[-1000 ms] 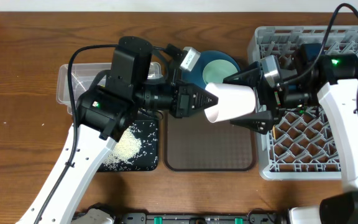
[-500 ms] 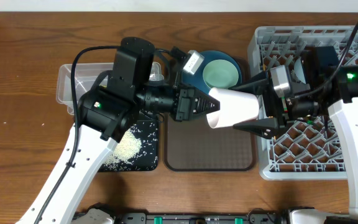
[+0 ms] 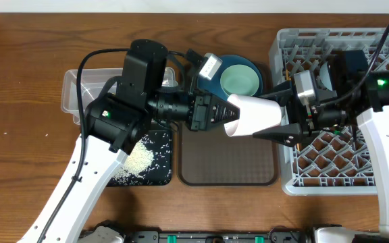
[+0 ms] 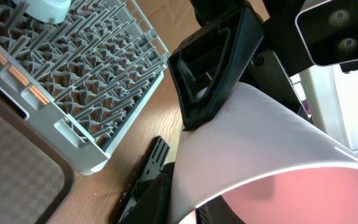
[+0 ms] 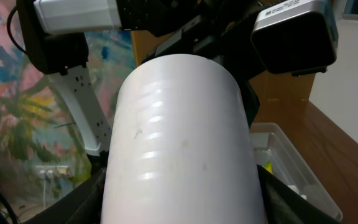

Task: Sort waste into correct bins and load items into the dishwasher rack
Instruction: 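Open the left gripper and pull it back from the cup, then carry the pink cup into the grey rack with the right gripper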

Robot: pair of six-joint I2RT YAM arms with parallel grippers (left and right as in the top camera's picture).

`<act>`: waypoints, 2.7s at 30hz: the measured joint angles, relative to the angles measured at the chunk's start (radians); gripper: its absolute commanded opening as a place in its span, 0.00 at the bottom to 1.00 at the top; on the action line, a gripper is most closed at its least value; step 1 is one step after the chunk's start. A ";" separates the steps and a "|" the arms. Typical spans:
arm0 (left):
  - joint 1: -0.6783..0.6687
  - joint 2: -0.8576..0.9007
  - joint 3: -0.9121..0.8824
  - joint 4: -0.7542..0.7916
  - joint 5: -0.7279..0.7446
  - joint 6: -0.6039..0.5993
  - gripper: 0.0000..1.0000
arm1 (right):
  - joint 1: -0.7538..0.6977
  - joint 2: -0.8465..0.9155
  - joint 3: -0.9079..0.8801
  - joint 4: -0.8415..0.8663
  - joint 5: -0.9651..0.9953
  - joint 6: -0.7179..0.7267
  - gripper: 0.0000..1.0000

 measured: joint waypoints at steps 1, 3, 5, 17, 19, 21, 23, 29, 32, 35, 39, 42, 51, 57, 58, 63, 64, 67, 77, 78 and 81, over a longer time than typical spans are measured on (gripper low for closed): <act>0.000 0.000 0.000 0.002 0.001 0.003 0.24 | 0.000 0.000 0.000 0.000 0.000 0.000 0.46; 0.000 0.000 0.000 0.003 0.006 0.001 0.28 | 0.000 0.000 0.000 0.000 0.006 0.000 0.46; 0.000 0.000 0.000 0.006 0.005 0.000 0.29 | 0.000 0.000 0.000 -0.001 0.013 0.000 0.45; 0.223 0.001 0.000 0.016 -0.003 -0.020 0.34 | -0.003 0.001 0.000 0.003 0.136 0.020 0.33; 0.275 0.001 0.000 0.002 -0.012 -0.023 0.34 | -0.010 0.001 0.000 0.016 0.168 0.045 0.32; 0.302 0.001 0.000 -0.027 -0.016 -0.023 0.34 | -0.026 0.001 0.000 0.046 0.192 0.088 0.31; 0.314 0.001 0.000 -0.053 -0.018 -0.025 0.34 | -0.049 0.001 0.000 0.095 0.215 0.151 0.30; 0.314 0.001 0.000 -0.097 -0.017 -0.025 0.35 | -0.114 0.001 0.000 0.301 0.287 0.435 0.29; 0.314 0.001 0.000 -0.108 -0.017 -0.026 0.35 | -0.135 0.001 0.000 0.420 0.391 0.636 0.27; 0.314 0.001 0.000 -0.120 -0.017 -0.026 0.36 | -0.143 0.001 0.000 0.496 0.573 0.866 0.27; 0.314 0.001 0.000 -0.141 -0.029 -0.023 0.49 | -0.143 0.001 0.000 0.500 0.916 1.175 0.25; 0.314 0.001 0.000 -0.148 -0.043 -0.026 0.55 | -0.144 0.001 0.000 0.470 1.138 1.345 0.24; 0.314 0.001 0.000 -0.148 -0.051 -0.027 0.82 | -0.144 0.001 0.000 0.407 1.515 1.594 0.22; 0.314 0.001 0.000 -0.148 -0.051 -0.026 0.88 | -0.144 0.001 -0.038 0.428 1.595 1.638 0.24; 0.314 0.001 0.000 -0.148 -0.051 -0.026 0.88 | -0.144 0.001 -0.053 0.439 1.606 1.643 0.25; 0.314 0.001 0.000 -0.148 -0.051 -0.025 0.92 | -0.144 0.001 -0.112 0.480 1.632 1.658 0.25; 0.314 0.001 0.000 -0.148 -0.051 -0.026 0.92 | -0.144 0.001 -0.124 0.485 1.635 1.661 0.25; 0.314 0.001 0.000 -0.148 -0.051 -0.026 0.93 | -0.144 0.001 -0.140 0.498 1.639 1.662 0.24; 0.314 0.001 0.000 -0.148 -0.051 -0.026 0.94 | -0.144 0.001 -0.220 0.608 1.646 1.662 0.23; 0.314 0.001 0.000 -0.148 -0.051 -0.026 0.94 | -0.144 0.001 -0.229 0.617 1.646 1.662 0.23; 0.314 0.001 0.000 -0.148 -0.051 -0.026 0.94 | -0.144 0.001 -0.256 0.650 1.629 1.663 0.23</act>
